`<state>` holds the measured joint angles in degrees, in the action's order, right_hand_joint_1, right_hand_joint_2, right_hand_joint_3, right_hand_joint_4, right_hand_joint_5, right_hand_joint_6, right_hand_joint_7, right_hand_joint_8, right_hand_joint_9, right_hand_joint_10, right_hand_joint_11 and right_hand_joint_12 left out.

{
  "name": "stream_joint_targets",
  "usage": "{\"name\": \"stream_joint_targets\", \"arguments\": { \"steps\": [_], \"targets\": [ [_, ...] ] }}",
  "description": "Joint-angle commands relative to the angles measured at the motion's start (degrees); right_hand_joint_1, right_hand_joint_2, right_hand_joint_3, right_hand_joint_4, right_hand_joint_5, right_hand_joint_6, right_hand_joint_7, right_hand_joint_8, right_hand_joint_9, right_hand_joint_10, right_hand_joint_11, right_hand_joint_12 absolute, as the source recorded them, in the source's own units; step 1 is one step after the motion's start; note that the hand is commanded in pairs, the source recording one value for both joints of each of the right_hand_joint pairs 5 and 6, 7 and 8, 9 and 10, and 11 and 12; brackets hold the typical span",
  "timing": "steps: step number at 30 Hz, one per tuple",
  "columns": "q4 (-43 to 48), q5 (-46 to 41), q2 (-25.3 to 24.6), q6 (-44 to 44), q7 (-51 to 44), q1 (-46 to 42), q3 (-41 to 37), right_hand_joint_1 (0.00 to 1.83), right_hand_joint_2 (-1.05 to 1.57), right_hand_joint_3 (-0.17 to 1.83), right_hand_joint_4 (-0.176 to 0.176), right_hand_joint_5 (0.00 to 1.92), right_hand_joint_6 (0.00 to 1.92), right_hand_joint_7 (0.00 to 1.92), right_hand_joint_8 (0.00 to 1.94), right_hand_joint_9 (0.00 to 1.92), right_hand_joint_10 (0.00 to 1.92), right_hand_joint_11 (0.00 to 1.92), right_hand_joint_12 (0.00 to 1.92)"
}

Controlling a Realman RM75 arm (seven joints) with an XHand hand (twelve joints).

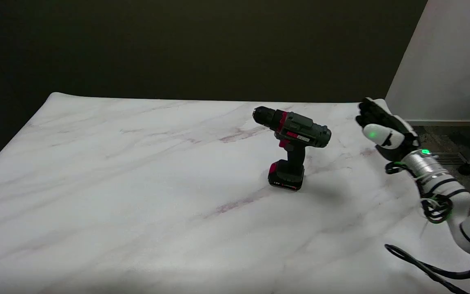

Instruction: Pick up the power screwdriver.

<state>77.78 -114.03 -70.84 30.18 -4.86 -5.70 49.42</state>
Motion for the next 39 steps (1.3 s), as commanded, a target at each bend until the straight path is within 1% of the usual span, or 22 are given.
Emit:
{"name": "stream_joint_targets", "arguments": {
  "steps": [1,6,9,16,25,33,39],
  "targets": [
    [-4.9,-1.1,-0.7,-0.6,0.0,6.0,17.3,1.10,-0.10,0.27,-0.070,0.03,0.03,0.08,0.08,0.00,0.00,0.05,0.05],
    [-6.4,-1.2,-1.3,-0.4,0.0,5.5,17.9,1.10,-0.11,0.28,-0.067,0.03,0.03,0.08,0.08,0.00,0.00,0.04,0.04],
    [-7.1,-1.4,-1.8,0.2,0.0,4.7,17.2,1.10,-0.11,0.28,-0.061,0.04,0.04,0.08,0.08,0.00,0.00,0.04,0.04],
    [-6.6,-2.5,-2.6,2.3,0.0,2.9,14.9,1.09,-0.09,0.27,-0.060,0.04,0.04,0.08,0.08,0.00,0.00,0.02,0.02],
    [-2.5,-2.6,-3.6,3.8,0.0,-1.0,12.2,1.08,0.03,0.25,-0.081,0.03,0.03,0.05,0.05,0.00,0.00,0.00,0.00],
    [0.3,-2.0,-5.5,3.3,0.0,-3.6,12.1,1.07,0.09,0.24,-0.097,0.01,0.01,0.01,0.01,0.00,0.00,0.00,0.00],
    [2.1,-1.8,-5.9,3.3,0.0,-4.8,12.0,1.08,0.11,0.24,-0.117,0.00,0.00,0.00,0.00,0.00,0.00,0.00,0.00]
  ]
}}
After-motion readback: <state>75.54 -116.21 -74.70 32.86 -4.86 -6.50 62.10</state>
